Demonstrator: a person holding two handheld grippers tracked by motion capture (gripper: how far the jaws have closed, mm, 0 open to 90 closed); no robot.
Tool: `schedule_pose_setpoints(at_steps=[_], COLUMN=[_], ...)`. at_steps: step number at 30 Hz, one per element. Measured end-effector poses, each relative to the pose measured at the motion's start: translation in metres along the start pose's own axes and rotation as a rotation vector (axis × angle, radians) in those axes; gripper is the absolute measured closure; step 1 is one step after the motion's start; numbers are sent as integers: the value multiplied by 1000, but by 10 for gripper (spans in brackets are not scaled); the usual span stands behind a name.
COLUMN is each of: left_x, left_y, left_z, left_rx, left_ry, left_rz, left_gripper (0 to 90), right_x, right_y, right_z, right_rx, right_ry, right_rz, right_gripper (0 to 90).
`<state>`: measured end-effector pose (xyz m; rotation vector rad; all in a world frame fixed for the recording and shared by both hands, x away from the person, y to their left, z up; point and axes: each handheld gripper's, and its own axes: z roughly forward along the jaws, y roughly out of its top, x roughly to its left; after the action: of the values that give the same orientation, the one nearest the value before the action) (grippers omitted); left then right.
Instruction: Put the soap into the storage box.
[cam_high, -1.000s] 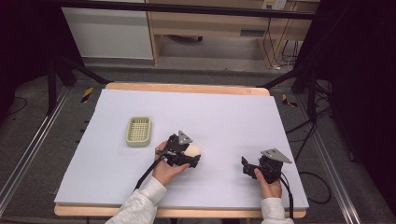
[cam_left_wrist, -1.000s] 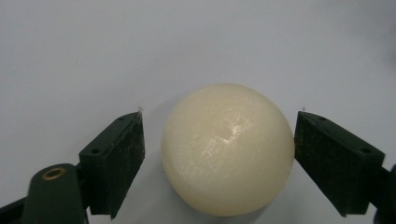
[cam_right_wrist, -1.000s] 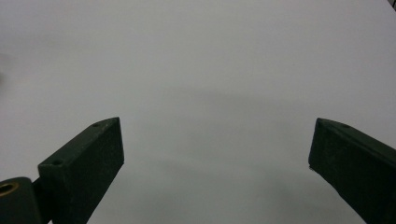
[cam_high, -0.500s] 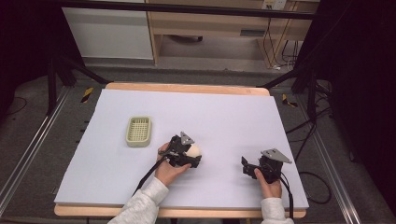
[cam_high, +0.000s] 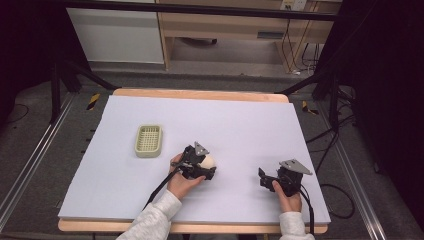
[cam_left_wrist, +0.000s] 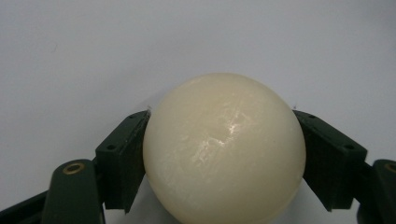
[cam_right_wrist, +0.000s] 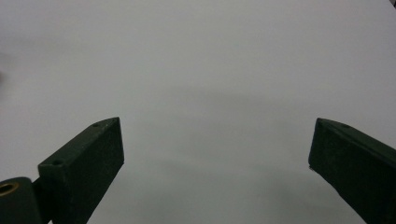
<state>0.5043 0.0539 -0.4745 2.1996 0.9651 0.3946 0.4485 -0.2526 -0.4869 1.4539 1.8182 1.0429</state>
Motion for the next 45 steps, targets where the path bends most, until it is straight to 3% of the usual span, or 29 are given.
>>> schedule_pose_setpoints(at_steps=[15, 29, 35, 45], left_x=[1, 9, 19, 51], left_y=[1, 3, 1, -7], left_z=[-2, -27, -47, -79], left_rx=[14, -10, -21, -40], left_ry=[10, -6, 5, 54], left_rz=[-7, 7, 16, -20], left_gripper=[242, 242, 242, 242], right_x=[0, 0, 0, 0], right_y=[0, 0, 0, 0], right_z=[0, 0, 0, 0], right_rx=[2, 3, 1, 4], right_ry=[3, 3, 2, 0], right_rz=[3, 4, 4, 6], right_gripper=[37, 38, 38, 38])
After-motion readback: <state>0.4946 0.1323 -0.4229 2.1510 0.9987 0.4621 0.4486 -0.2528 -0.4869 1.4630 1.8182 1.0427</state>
